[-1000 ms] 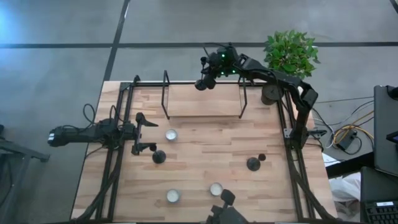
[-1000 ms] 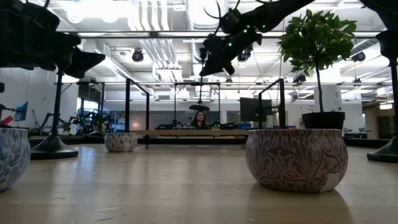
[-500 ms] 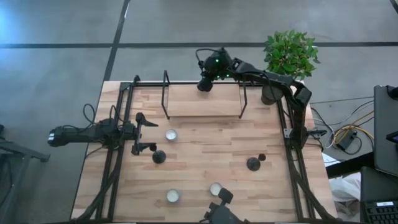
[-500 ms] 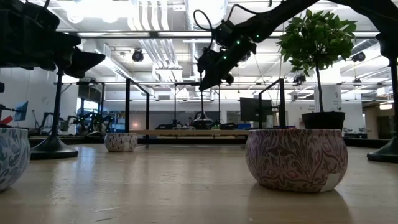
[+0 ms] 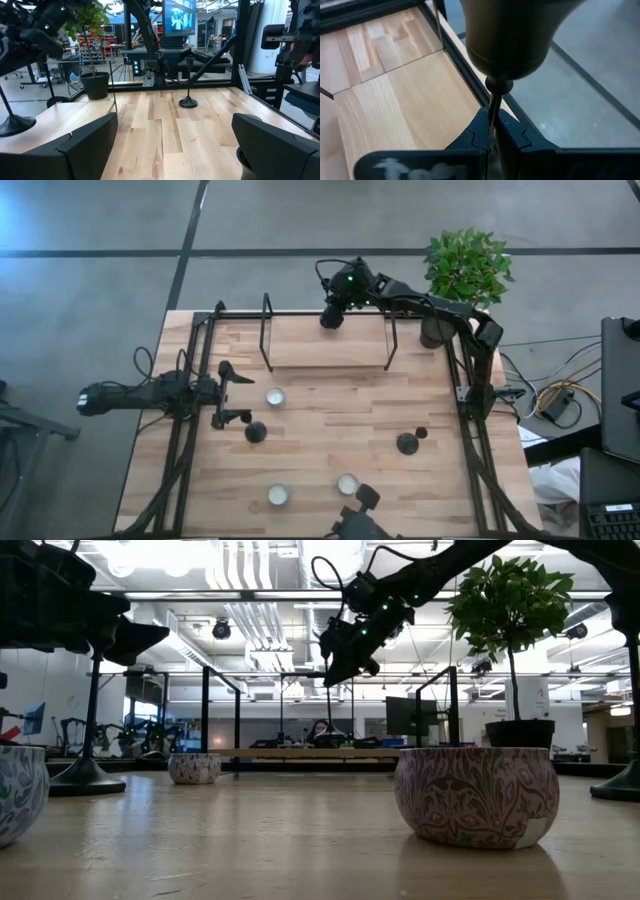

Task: Pick & Place candle stick holders
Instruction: Put the top black candle holder on the shelf, then put the right black candle holder on the shelf

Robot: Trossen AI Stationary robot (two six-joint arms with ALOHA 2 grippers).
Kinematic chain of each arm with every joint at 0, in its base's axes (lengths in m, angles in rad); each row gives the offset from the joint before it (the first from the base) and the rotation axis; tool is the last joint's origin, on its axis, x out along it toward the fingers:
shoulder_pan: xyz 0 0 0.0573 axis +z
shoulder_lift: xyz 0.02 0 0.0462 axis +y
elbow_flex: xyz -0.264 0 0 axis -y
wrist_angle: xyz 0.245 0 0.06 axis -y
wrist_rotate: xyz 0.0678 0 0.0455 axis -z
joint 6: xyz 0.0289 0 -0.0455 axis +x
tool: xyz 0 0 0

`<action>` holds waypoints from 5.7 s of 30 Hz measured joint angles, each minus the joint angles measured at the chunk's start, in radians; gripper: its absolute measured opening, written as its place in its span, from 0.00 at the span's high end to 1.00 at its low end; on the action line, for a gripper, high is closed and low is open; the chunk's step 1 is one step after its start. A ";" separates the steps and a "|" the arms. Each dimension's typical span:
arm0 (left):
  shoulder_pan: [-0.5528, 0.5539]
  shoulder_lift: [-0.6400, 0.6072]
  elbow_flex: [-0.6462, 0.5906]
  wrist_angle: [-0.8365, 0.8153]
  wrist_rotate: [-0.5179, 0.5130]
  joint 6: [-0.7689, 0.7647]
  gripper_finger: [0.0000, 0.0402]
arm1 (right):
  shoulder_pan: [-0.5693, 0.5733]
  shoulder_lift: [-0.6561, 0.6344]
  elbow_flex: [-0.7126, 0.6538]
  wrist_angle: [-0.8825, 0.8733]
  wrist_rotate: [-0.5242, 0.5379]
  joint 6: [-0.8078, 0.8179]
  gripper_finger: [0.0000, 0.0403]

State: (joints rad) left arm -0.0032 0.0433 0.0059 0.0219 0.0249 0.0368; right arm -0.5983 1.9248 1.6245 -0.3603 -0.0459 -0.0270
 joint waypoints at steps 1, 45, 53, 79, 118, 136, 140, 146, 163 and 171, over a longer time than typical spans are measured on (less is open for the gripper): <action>0.000 0.000 0.000 0.000 0.000 0.000 0.01 | 0.000 -0.015 -0.013 0.006 0.005 0.009 0.97; 0.001 0.000 0.000 0.000 0.000 0.000 0.01 | -0.002 -0.049 -0.071 0.074 -0.038 0.017 0.97; 0.000 0.000 0.000 0.000 0.000 0.000 0.01 | -0.005 -0.031 -0.074 0.067 -0.060 0.020 0.97; 0.001 0.000 0.000 0.000 0.000 0.000 0.01 | -0.004 0.011 -0.074 0.067 -0.059 -0.032 0.97; 0.000 0.000 0.000 0.000 0.000 0.000 0.01 | -0.004 0.013 -0.097 0.074 -0.063 -0.025 0.75; 0.000 0.000 0.000 0.000 0.000 0.000 0.01 | -0.005 -0.007 -0.097 -0.037 -0.058 -0.023 0.45; 0.001 0.000 0.000 0.000 0.000 0.000 0.01 | -0.005 -0.041 -0.097 -0.079 -0.056 -0.033 0.43; 0.001 0.000 0.000 0.000 0.000 0.000 0.01 | -0.005 -0.109 -0.096 -0.158 -0.050 -0.062 0.42; 0.001 0.000 0.000 0.000 0.000 0.000 0.01 | -0.004 -0.298 -0.096 -0.272 -0.005 -0.061 0.44; 0.000 0.000 0.000 0.000 0.000 0.000 0.01 | -0.001 -0.344 -0.096 -0.350 -0.003 -0.045 0.45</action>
State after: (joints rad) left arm -0.0032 0.0429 0.0059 0.0219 0.0246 0.0368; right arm -0.5989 1.5809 1.5288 -0.7106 -0.0490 -0.0716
